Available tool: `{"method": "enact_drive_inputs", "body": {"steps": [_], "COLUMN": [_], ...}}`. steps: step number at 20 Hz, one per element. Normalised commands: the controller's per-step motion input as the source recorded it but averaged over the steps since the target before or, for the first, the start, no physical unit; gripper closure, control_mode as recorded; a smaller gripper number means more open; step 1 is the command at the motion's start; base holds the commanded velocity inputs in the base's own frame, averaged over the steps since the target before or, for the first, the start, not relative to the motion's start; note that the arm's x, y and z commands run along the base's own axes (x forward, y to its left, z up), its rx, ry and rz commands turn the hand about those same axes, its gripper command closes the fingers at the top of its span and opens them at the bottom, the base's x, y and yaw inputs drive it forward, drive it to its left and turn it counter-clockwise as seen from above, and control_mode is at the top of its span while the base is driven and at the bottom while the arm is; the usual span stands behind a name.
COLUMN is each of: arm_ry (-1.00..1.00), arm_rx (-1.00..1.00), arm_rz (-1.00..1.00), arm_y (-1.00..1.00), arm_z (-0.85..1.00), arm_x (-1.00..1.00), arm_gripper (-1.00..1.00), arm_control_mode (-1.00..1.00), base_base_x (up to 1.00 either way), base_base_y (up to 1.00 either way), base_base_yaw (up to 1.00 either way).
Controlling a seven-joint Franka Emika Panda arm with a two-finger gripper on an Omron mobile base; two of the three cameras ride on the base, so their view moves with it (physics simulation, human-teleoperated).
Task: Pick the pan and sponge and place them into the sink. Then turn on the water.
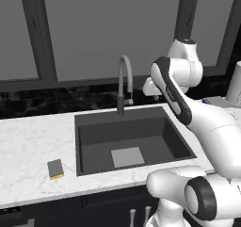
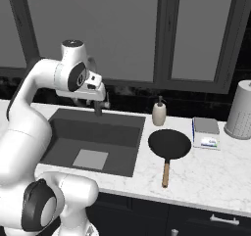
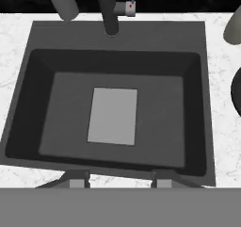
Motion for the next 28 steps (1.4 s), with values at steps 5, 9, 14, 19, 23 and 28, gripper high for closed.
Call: {"method": "enact_drive_inputs", "body": {"steps": [5, 9, 14, 19, 23, 28], "arm_ry": [0.12, 0.16, 0.08, 0.08, 0.05, 0.04], "arm_rx": [-0.01, -0.09, -0.05, 0.00, 0.00, 0.08], "arm_rz": [-0.01, -0.02, 0.00, -0.01, 0.00, 0.00], "arm_y": [-0.16, -0.93, -1.00, -0.94, -0.51, -0.71], "arm_z": [-0.07, -0.39, -0.46, -0.43, -0.27, -0.05], "arm_x": [-0.11, -0.74, -1.00, -0.54, -0.02, 0.17], "arm_gripper": [-1.00, -1.00, -1.00, -1.00, -1.00, -1.00], "arm_control_mode": [-1.00, -1.00, -1.00, -1.00, -1.00, -1.00], "base_base_x": [0.00, 0.00, 0.00, 0.00, 0.00, 0.00], "base_base_y": [0.00, 0.00, 0.00, 0.00, 0.00, 0.00], "base_base_yaw": [0.00, 0.00, 0.00, 0.00, 0.00, 0.00]}}
